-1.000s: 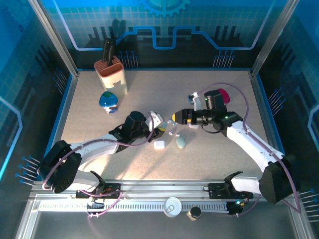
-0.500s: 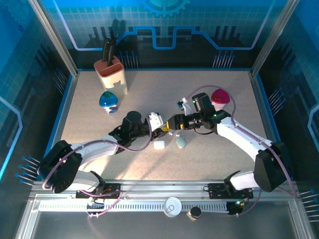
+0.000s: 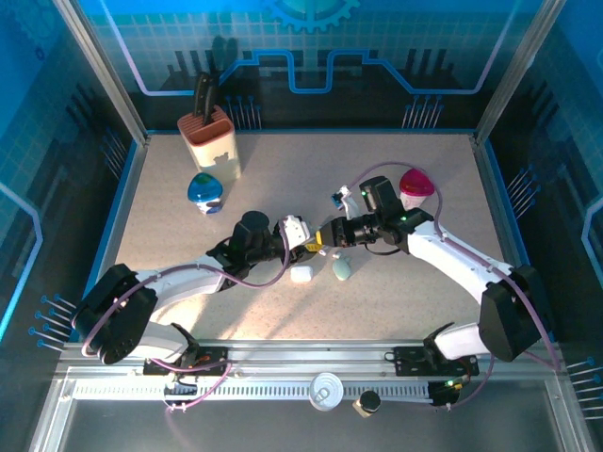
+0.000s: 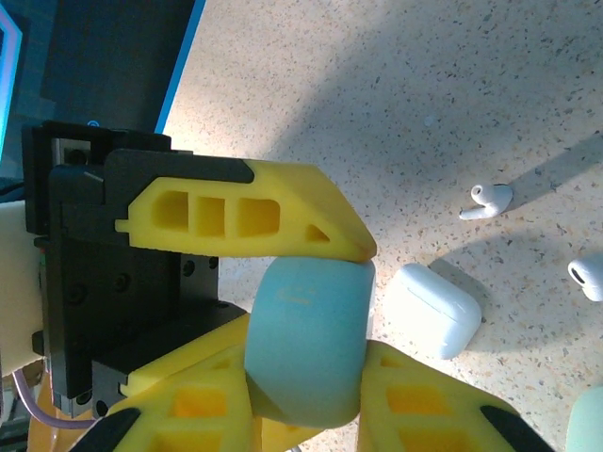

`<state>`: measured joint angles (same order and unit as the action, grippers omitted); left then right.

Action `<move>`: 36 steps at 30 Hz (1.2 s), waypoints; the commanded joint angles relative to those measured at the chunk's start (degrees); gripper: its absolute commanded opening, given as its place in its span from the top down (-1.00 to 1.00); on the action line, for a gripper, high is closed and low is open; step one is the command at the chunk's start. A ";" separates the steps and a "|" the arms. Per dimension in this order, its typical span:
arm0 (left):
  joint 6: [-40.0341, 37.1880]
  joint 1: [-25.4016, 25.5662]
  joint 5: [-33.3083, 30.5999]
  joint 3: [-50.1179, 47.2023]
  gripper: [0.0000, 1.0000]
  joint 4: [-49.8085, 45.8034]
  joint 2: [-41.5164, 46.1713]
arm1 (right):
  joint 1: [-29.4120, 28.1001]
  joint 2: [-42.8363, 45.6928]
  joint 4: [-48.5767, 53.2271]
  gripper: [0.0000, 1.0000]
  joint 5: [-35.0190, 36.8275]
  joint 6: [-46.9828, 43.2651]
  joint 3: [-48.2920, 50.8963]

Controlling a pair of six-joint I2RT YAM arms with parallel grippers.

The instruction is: Insert the wireless bluetooth earbuds into the charging case

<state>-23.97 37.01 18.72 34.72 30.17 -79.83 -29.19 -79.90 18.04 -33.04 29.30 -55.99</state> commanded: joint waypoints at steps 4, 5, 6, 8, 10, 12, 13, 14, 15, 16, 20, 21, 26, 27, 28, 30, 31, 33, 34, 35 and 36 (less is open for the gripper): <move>4.13 0.78 0.70 -5.04 -0.74 12.78 1.34 | 1.94 2.56 -4.25 0.62 -0.75 3.10 0.36; 5.84 0.65 0.79 -5.82 -0.85 15.71 1.35 | 2.65 3.45 -5.99 0.62 -2.14 4.60 1.07; 7.65 0.48 1.38 -6.42 -0.92 18.33 1.26 | 3.41 4.34 -7.79 0.62 -3.58 6.24 1.99; 11.52 0.25 3.33 -7.39 -0.99 24.36 0.54 | 5.01 6.54 -12.69 0.62 -6.72 10.58 4.03; 14.70 0.14 4.49 -8.31 -0.98 31.59 -0.96 | 6.66 8.46 -17.80 0.62 -9.50 15.19 6.04; 17.18 0.11 4.75 -9.34 -0.99 39.78 -3.21 | 8.34 9.80 -24.06 0.62 -12.76 20.70 8.94; 18.26 0.08 4.77 -9.63 -0.98 43.99 -4.76 | 9.11 10.37 -27.24 0.63 -14.40 23.75 10.12; 18.55 0.07 5.06 -9.78 -0.95 47.53 -6.34 | 9.77 10.76 -30.23 0.62 -15.74 26.49 11.17; 18.23 0.04 5.51 -9.72 -0.88 49.98 -7.54 | 10.15 11.26 -32.34 0.62 -16.58 28.59 11.99; 16.92 0.11 6.73 -9.00 -0.84 49.91 -8.20 | 10.62 11.79 -34.82 0.62 -17.34 30.78 12.97; 17.05 0.14 7.96 -7.07 -0.83 50.16 -8.74 | 11.89 14.31 -42.15 0.63 -18.82 38.94 16.50; 16.93 0.07 7.92 -6.58 -0.83 50.16 -8.59 | 12.06 14.94 -44.27 0.64 -18.82 40.94 17.37; 17.86 0.06 8.54 -2.89 -0.66 50.16 -9.46 | 12.18 16.35 -59.77 0.65 -18.93 54.61 21.90; 18.11 0.07 9.28 -1.98 -0.62 50.15 -9.83 | 12.16 16.38 -62.84 0.65 -18.84 57.03 22.67; 18.48 0.01 10.01 -1.15 -0.60 50.16 -10.19 | 12.25 16.40 -64.69 0.65 -18.80 58.71 23.23; 19.27 0.03 11.10 0.43 -0.53 50.18 -10.82 | 12.38 16.18 -68.11 0.65 -18.36 61.21 24.11; 19.69 0.07 11.56 1.11 -0.51 50.16 -11.05 | 12.39 15.97 -70.36 0.65 -18.18 62.79 24.57; 20.70 0.11 12.05 2.15 -0.47 50.18 -11.22 | 12.42 15.21 -74.88 0.65 -18.01 65.78 25.32; 21.04 0.16 12.53 2.57 -0.44 50.15 -11.32 | 12.45 14.66 -77.39 0.65 -17.90 67.42 25.78; 21.34 0.16 12.81 2.92 -0.41 50.16 -11.36 | 12.46 14.13 -79.45 0.65 -17.77 68.82 26.07; 21.57 0.16 13.24 3.28 -0.38 50.15 -11.40 | 12.43 13.50 -81.46 0.66 -17.77 70.14 26.36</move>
<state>-4.38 37.30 28.93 35.70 78.35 -90.74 -17.50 -65.08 -51.05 -50.41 91.90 -30.74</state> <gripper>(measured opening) 0.696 0.209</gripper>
